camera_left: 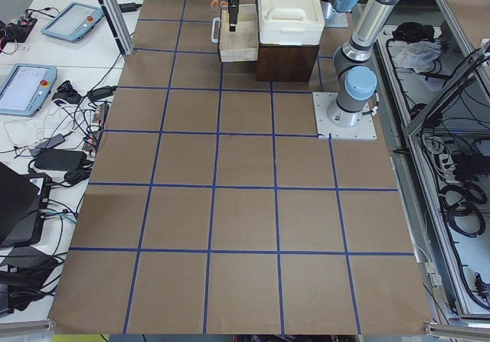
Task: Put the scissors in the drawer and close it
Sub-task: 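Carry the scissors with the right gripper over the open drawer and lower, then open the right gripper to drop the scissors in the drawer, then raise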
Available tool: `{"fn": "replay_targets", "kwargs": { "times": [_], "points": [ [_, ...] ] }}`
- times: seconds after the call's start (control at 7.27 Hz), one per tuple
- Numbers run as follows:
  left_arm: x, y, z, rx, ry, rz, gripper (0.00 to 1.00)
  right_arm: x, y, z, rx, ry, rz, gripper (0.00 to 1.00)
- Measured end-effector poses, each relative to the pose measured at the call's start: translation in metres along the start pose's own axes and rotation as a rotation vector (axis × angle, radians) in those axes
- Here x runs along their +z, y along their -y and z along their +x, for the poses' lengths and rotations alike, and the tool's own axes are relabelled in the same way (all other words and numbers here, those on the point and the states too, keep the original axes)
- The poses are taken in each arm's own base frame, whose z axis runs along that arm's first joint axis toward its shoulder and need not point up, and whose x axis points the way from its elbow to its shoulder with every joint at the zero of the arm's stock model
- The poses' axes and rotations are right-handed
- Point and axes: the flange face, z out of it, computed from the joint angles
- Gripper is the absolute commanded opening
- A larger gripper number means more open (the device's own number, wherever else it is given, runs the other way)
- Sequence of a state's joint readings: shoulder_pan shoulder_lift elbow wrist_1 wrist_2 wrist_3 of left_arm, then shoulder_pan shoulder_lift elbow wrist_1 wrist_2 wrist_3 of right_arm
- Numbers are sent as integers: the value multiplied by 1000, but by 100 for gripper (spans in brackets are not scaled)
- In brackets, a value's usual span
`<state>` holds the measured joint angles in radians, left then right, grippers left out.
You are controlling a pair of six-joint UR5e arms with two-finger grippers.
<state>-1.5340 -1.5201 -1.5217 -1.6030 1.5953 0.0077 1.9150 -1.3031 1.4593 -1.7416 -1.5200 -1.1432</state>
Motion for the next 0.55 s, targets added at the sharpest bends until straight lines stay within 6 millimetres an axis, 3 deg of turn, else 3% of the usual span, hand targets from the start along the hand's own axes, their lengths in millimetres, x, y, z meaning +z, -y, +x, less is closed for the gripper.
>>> {"fn": "replay_targets", "kwargs": {
  "times": [0.28,0.55],
  "points": [
    [1,0,0,0,0,-1,100,22,18,-20,-31,24,-8,0],
    [1,0,0,0,0,-2,100,43,20,-23,-35,45,-16,0]
  ]
}}
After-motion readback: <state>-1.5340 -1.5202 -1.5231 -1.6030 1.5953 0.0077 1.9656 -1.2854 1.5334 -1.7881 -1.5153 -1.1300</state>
